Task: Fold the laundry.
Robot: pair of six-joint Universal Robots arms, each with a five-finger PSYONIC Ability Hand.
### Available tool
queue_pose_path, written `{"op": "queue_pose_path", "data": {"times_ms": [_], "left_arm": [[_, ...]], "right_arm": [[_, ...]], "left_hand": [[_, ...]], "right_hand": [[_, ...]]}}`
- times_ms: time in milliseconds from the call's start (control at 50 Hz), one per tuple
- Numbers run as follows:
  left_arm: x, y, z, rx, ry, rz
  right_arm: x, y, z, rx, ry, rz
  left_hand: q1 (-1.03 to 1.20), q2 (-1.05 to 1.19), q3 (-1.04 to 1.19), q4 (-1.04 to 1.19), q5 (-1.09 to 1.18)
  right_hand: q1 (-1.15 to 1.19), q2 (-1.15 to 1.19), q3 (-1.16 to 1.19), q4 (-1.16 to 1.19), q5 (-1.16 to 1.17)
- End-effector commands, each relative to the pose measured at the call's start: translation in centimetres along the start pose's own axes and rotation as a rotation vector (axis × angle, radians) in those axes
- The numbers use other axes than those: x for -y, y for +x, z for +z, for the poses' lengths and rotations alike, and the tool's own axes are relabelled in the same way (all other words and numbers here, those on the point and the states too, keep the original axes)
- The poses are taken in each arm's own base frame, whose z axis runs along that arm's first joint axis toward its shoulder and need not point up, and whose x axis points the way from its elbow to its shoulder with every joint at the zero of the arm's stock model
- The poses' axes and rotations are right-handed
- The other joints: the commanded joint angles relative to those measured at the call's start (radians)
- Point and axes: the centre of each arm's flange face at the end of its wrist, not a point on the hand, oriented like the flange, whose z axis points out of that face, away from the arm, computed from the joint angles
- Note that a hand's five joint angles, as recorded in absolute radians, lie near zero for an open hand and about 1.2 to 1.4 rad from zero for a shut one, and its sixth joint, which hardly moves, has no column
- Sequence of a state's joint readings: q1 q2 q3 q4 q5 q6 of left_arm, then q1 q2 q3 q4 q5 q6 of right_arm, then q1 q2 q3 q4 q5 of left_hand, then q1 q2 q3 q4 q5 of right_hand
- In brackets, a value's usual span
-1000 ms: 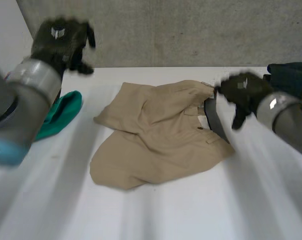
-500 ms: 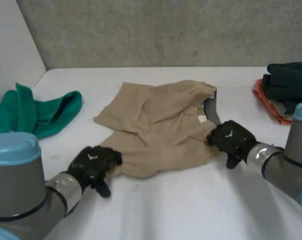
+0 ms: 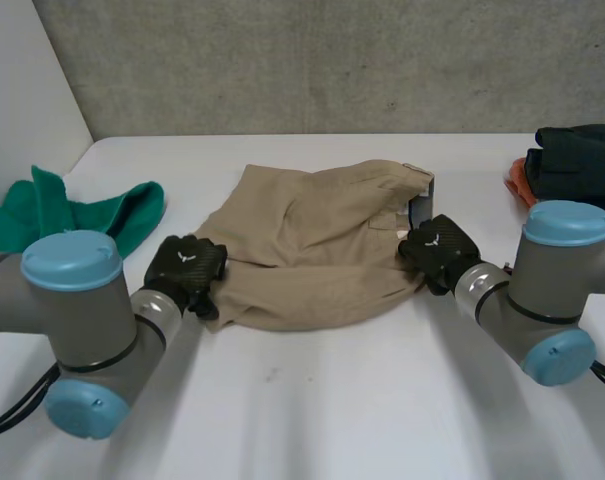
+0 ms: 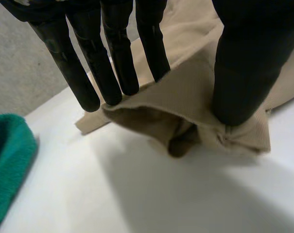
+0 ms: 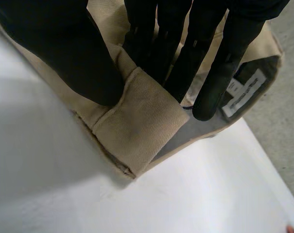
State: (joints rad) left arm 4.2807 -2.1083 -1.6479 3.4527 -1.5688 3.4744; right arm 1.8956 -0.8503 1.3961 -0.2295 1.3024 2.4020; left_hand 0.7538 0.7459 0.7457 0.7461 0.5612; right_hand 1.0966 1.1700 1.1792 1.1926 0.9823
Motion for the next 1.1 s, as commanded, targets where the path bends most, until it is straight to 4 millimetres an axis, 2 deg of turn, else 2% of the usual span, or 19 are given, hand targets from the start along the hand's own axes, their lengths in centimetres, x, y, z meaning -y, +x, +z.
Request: {"op": "queue_pose_path", "data": {"times_ms": [20,40,120,140,260,360,420,440,540,580,660,680,740,760,800,880,920,980,1100], "left_arm": [[-0.9,0.4,1.1,-0.006,-0.016,0.048],[-0.9,0.5,1.1,-0.010,-0.016,0.049],[0.3,0.3,0.4,-0.002,0.013,0.049],[2.2,-0.3,-0.4,0.013,0.058,0.043],[7.5,-1.9,-4.9,0.043,0.165,0.047],[12.4,-3.3,-10.4,0.035,0.248,0.054],[14.3,-3.6,-12.5,0.010,0.285,0.059],[15.8,-3.9,-13.9,-0.004,0.328,0.061],[17.7,-4.3,-15.2,-0.029,0.374,0.060],[17.5,-4.2,-14.9,-0.034,0.366,0.058],[15.6,-3.5,-11.9,-0.065,0.283,0.054],[14.6,-3.1,-10.3,-0.079,0.244,0.052],[13.4,-2.7,-8.0,-0.089,0.202,0.053],[12.7,-2.5,-6.6,-0.096,0.182,0.052],[12.0,-2.1,-5.3,-0.109,0.164,0.054],[11.6,-1.8,-1.9,-0.100,0.180,0.057],[11.3,-2.0,0.7,-0.064,0.199,0.055],[11.0,-2.0,3.5,-0.030,0.223,0.059],[10.1,-1.4,7.3,-0.017,0.251,0.117]], "right_arm": [[0.8,0.0,0.0,-0.047,0.000,-0.015],[0.7,0.0,-0.2,-0.050,-0.010,-0.014],[1.2,0.6,-1.0,-0.069,-0.028,-0.016],[1.3,0.7,-1.3,-0.068,-0.036,-0.016],[4.0,2.7,-4.9,-0.068,-0.098,-0.009],[9.0,5.6,-10.2,-0.084,-0.092,-0.011],[11.4,6.9,-12.4,-0.111,-0.050,-0.021],[13.1,8.0,-13.6,-0.150,-0.002,-0.028],[16.2,10.0,-15.8,-0.234,0.085,-0.048],[16.4,10.1,-16.0,-0.239,0.091,-0.050],[15.6,9.5,-15.3,-0.204,0.044,-0.038],[14.6,9.0,-14.2,-0.173,0.009,-0.029],[12.2,7.7,-11.6,-0.108,-0.071,-0.009],[11.7,7.5,-11.1,-0.099,-0.085,-0.004],[10.9,7.1,-10.3,-0.089,-0.111,0.003],[9.5,6.8,-8.7,-0.094,-0.157,0.034],[8.5,6.4,-7.2,-0.094,-0.172,0.048],[7.2,6.1,-5.0,-0.107,-0.175,0.051],[5.5,6.1,-1.5,-0.185,-0.132,0.048]], "left_hand": [[0.518,0.526,0.527,0.526,0.537],[0.624,0.632,0.632,0.632,0.642],[0.642,0.650,0.651,0.650,0.661],[0.642,0.650,0.651,0.650,0.661],[0.642,0.650,0.651,0.650,0.661],[0.642,0.650,0.651,0.650,0.661],[0.642,0.650,0.651,0.650,0.661],[0.642,0.650,0.651,0.650,0.661],[0.642,0.650,0.651,0.650,0.661],[0.642,0.650,0.651,0.650,0.661],[0.642,0.650,0.651,0.650,0.661],[0.642,0.650,0.651,0.650,0.661],[0.642,0.650,0.651,0.650,0.661],[0.642,0.650,0.651,0.650,0.661],[0.642,0.650,0.651,0.650,0.661],[0.642,0.650,0.651,0.650,0.661],[0.642,0.650,0.651,0.650,0.661],[0.642,0.650,0.651,0.650,0.661],[0.642,0.650,0.651,0.650,0.661]], "right_hand": [[0.300,0.226,0.217,0.204,0.239],[0.300,0.226,0.217,0.204,0.239],[0.300,0.226,0.217,0.204,0.239],[0.300,0.226,0.217,0.204,0.239],[0.300,0.226,0.217,0.204,0.239],[0.300,0.226,0.217,0.204,0.239],[0.300,0.226,0.217,0.204,0.239],[0.300,0.226,0.217,0.204,0.239],[0.300,0.226,0.217,0.204,0.239],[0.300,0.226,0.217,0.204,0.239],[0.300,0.226,0.217,0.204,0.239],[0.300,0.226,0.217,0.204,0.239],[0.300,0.226,0.217,0.204,0.239],[0.300,0.226,0.217,0.204,0.239],[0.300,0.226,0.217,0.204,0.239],[0.300,0.226,0.217,0.204,0.239],[0.300,0.226,0.217,0.204,0.239],[0.300,0.226,0.217,0.204,0.239],[0.300,0.226,0.217,0.204,0.239]]}}
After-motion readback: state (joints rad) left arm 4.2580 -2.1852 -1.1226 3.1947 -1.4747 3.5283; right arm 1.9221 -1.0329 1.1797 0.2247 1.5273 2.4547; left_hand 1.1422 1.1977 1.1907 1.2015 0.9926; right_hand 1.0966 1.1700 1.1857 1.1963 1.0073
